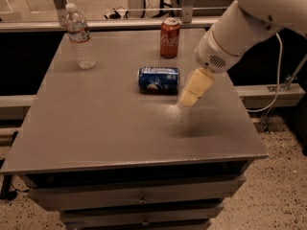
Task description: Knock pepsi can over
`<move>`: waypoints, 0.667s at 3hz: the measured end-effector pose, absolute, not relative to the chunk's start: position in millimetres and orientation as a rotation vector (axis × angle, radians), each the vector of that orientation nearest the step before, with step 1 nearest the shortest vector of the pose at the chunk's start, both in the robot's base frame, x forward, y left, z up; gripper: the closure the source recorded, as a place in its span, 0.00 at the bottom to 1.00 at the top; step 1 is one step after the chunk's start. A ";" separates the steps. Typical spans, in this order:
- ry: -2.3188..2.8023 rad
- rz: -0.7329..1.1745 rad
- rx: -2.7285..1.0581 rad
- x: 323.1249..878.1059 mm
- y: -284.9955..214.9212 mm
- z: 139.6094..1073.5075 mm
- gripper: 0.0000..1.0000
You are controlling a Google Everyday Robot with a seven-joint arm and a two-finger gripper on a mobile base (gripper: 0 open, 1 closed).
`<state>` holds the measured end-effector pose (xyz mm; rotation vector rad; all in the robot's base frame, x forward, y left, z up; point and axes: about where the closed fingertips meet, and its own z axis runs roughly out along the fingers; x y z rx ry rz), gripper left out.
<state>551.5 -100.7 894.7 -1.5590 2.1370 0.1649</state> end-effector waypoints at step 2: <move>1.962 0.446 -1.602 548.4 -95.7 909.1 0.00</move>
Offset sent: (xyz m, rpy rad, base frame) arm -0.0013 -0.0073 0.0025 0.1050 0.0291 0.0805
